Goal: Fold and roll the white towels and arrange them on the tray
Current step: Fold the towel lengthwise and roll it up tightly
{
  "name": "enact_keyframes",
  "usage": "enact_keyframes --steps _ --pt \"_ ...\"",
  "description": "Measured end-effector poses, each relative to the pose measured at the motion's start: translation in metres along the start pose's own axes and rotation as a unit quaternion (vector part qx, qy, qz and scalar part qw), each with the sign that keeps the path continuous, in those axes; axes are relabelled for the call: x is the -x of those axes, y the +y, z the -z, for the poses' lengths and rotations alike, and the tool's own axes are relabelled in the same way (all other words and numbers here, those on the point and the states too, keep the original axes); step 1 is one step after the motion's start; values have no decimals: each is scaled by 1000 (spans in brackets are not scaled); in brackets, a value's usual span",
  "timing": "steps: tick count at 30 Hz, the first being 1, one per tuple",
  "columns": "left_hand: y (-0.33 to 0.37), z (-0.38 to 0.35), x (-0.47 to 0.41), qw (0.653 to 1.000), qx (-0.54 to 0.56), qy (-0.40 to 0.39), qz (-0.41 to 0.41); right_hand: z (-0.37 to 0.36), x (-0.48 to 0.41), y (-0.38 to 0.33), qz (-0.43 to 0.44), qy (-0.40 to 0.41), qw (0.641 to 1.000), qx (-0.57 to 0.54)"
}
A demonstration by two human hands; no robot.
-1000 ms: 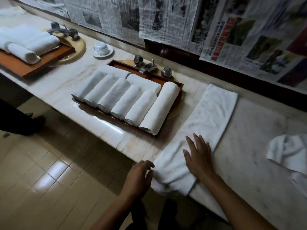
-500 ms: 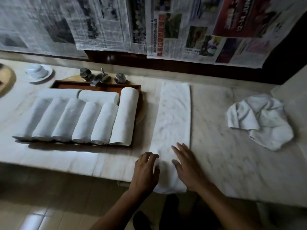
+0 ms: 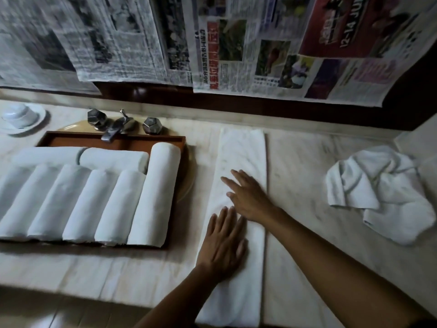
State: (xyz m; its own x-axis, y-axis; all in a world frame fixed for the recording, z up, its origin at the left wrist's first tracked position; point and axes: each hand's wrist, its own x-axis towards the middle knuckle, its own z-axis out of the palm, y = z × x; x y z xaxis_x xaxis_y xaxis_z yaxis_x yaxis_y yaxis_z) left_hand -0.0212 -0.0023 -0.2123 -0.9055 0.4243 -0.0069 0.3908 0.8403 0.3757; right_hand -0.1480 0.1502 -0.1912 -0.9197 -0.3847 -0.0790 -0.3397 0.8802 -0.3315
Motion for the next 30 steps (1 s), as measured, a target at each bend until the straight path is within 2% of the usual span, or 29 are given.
enact_keyframes --steps 2,9,15,22,24,28,30 --pt "-1 -3 -2 1000 -2 12 2 -9 -19 9 -4 -45 998 41" --pt "1 0 -8 1000 -11 5 9 3 -106 46 -88 -15 994 58" --pt "-1 -2 -11 1000 14 19 17 12 -163 72 -141 -14 989 31" --pt "-4 -1 -15 999 17 19 20 22 -192 72 -177 -36 983 25" --pt "-2 0 -15 1000 15 10 21 27 -181 64 -166 -40 985 10" --pt "-2 -1 -14 1000 20 2 23 10 -103 47 -33 23 999 -21" --pt "-4 -1 -15 1000 14 -2 21 -9 -55 41 8 40 999 4"
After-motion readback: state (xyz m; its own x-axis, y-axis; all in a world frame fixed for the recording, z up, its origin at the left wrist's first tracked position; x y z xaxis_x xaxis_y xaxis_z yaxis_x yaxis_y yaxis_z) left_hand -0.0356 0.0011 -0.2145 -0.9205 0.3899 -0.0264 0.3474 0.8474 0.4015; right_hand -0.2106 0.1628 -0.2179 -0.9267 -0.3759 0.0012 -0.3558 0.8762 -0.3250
